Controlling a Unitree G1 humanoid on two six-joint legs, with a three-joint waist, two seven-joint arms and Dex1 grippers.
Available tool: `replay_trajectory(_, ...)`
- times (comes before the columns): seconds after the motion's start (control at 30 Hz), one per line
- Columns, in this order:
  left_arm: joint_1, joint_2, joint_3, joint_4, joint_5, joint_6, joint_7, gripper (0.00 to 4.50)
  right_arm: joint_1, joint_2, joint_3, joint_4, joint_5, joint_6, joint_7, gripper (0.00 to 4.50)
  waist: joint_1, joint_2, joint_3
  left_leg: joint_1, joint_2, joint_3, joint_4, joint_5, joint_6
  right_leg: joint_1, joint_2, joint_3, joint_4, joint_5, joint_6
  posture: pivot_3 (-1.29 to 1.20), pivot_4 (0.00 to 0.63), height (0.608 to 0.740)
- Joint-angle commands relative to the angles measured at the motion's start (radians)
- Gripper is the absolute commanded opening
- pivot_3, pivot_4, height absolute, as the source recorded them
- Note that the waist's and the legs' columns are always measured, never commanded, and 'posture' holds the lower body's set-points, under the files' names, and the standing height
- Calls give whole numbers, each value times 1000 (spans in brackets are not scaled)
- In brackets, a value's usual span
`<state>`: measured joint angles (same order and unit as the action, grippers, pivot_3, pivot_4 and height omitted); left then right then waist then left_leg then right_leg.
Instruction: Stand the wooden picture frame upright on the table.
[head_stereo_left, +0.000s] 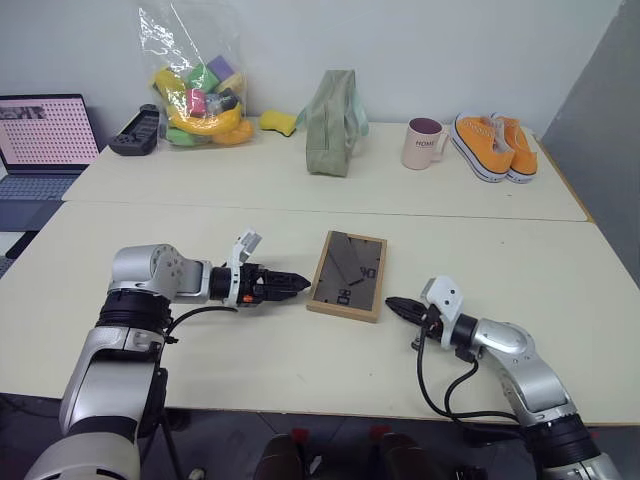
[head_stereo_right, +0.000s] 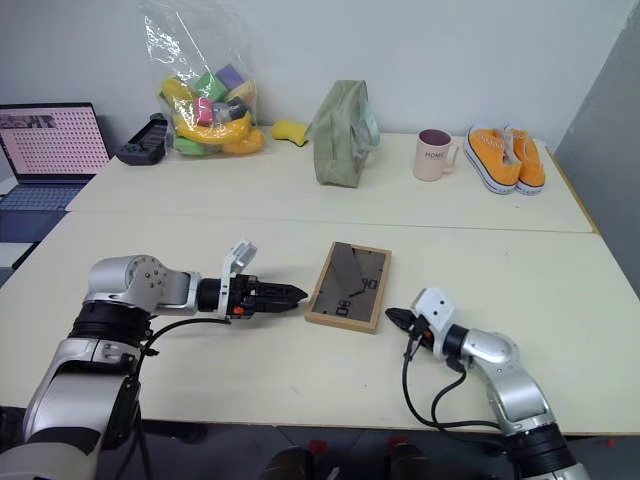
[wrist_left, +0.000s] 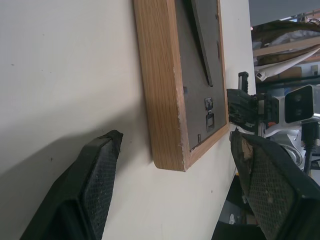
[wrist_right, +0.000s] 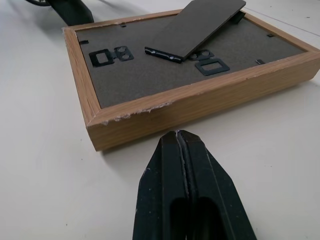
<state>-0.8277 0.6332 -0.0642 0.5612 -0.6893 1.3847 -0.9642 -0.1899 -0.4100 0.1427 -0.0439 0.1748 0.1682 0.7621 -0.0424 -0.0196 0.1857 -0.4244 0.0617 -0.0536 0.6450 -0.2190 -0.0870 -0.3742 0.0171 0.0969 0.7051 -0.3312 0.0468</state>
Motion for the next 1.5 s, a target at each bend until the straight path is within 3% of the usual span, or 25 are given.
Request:
replay_trajectory(0.03, -18, -8, 3, 25, 27, -14, -18, 3694, -13, 17, 10, -46, 5, 5, -10, 0, 0, 0, 0, 0, 0, 0, 0, 0, 0, 0, 0, 0, 0, 0, 0, 0, 150, 740)
replay_trajectory(0.7, -41, -25, 15, 84, 90, -49, -50, 3694, -30, 120, 29, -93, 29, 75, -62, 0, 0, 0, 0, 1, 0, 0, 0, 0, 0, 0, 0, 0, 2, 0, 0, 0, 150, 740)
replay_trajectory(0.97, -39, 14, -6, 73, 102, -38, -81, 3694, -1, 42, 10, -45, 12, 32, -20, 0, -2, 0, 0, 1, 0, 0, 0, 0, 0, 0, 0, 0, 2, 0, 0, 0, 150, 740)
replay_trajectory(1.2, -23, 109, -96, 44, 140, -86, -192, 3694, -10, 16, -5, -20, 18, 8, -16, 0, -17, 0, 0, 2, 1, 0, -1, 0, 0, 0, 1, 0, 2, -1, -1, 0, 150, 740)
replay_trajectory(1.5, -213, -62, -126, 370, 307, -335, -221, 3694, -9, 25, -3, -34, 14, 9, -27, 0, 10, 0, 0, 2, -1, 0, 0, 0, 0, 1, 0, 0, 2, -1, -1, 0, 150, 740)
